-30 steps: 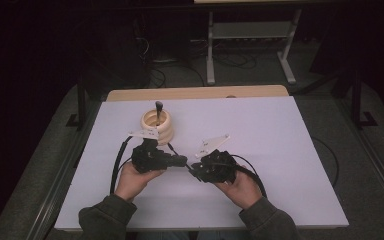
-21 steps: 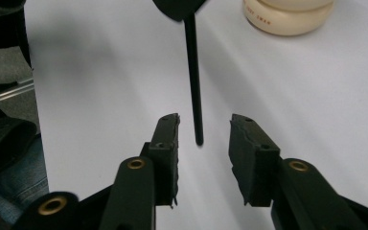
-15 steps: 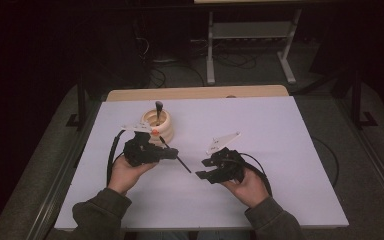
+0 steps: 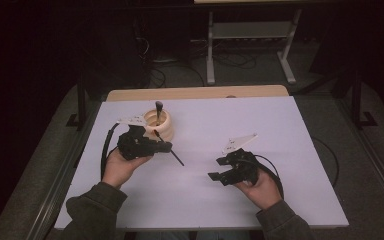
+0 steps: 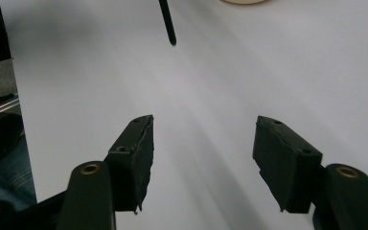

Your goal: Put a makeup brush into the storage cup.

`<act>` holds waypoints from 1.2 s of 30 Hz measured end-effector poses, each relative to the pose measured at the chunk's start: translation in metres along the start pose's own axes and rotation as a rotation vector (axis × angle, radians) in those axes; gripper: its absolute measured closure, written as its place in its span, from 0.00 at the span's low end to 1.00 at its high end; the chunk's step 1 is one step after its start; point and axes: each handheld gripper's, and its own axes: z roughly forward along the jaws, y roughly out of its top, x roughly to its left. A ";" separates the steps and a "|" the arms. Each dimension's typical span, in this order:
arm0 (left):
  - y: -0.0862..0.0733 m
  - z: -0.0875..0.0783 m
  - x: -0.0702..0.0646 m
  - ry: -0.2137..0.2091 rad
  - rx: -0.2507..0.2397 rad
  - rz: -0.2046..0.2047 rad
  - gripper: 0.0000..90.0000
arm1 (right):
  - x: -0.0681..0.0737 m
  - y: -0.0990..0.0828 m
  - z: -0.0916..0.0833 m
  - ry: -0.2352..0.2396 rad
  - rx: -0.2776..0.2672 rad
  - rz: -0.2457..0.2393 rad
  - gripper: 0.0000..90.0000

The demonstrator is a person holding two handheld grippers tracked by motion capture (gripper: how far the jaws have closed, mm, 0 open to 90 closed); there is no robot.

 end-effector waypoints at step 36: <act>0.039 -0.028 0.021 0.109 0.019 0.006 0.94 | -0.022 -0.030 -0.030 -0.060 -0.026 0.078 0.37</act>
